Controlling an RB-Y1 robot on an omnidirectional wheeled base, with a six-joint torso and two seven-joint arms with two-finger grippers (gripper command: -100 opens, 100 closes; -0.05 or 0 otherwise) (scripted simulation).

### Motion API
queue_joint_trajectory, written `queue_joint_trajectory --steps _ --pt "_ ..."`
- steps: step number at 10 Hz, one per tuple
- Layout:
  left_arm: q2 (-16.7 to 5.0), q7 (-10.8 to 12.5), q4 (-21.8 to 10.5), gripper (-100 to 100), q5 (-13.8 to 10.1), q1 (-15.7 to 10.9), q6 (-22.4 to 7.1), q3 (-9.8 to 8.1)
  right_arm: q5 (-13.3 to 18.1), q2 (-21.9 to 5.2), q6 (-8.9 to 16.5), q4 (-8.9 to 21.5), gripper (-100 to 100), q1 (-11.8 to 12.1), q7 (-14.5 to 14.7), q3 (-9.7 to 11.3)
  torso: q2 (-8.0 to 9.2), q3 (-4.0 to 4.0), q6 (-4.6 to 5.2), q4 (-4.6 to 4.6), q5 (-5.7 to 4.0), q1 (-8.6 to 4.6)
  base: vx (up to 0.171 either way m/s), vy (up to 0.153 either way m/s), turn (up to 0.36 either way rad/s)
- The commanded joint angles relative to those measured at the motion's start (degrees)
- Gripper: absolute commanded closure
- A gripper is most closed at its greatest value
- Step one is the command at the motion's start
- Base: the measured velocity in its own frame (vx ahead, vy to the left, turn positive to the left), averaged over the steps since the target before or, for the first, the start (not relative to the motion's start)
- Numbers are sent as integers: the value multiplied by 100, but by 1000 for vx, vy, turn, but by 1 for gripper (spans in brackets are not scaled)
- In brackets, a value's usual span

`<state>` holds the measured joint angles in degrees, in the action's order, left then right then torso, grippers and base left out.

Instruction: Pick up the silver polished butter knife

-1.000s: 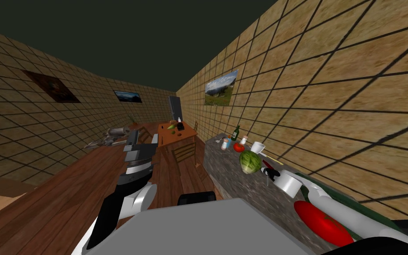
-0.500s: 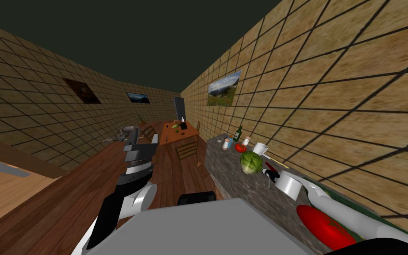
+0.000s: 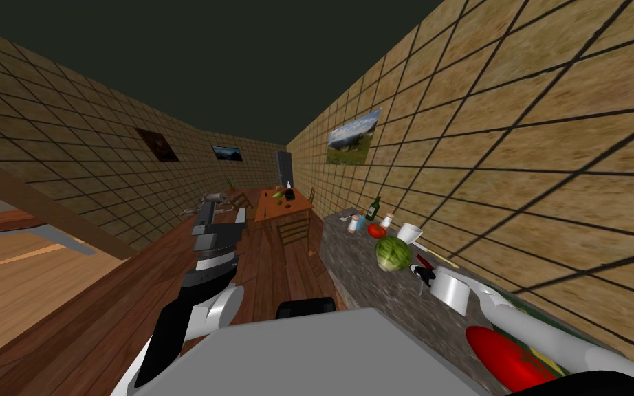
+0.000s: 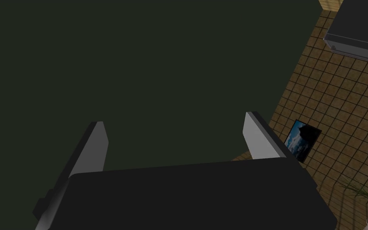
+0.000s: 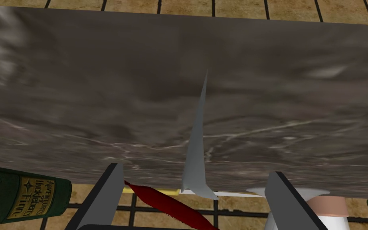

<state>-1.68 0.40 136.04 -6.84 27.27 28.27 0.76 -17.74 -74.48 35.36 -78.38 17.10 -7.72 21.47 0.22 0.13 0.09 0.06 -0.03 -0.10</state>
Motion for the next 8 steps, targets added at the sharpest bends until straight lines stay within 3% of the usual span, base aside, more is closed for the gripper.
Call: queue_joint_trajectory --steps 1,2,6,7,8 --pt "0 0 0 0 0 0 0 0 0 0 0 0 -100 0 0 0 0 0 0 0 0 0 -15 -8 7" --pt "0 0 0 0 0 0 0 0 2 -1 0 1 100 0 -19 4 -8 -4 1 -2 1 4 0 0 0" --pt "0 0 0 0 0 1 0 0 -1 -2 19 13 100 8 -21 6 -12 -5 -9 1 -2 4 -1 0 -4" --pt "0 0 0 0 0 1 0 0 0 -3 16 11 0 7 -19 6 -12 -5 -7 1 -2 4 0 0 0" --pt "0 0 0 0 0 1 0 0 -31 39 -17 -23 100 27 141 -96 -12 -5 -6 0 -2 4 33 12 -105"
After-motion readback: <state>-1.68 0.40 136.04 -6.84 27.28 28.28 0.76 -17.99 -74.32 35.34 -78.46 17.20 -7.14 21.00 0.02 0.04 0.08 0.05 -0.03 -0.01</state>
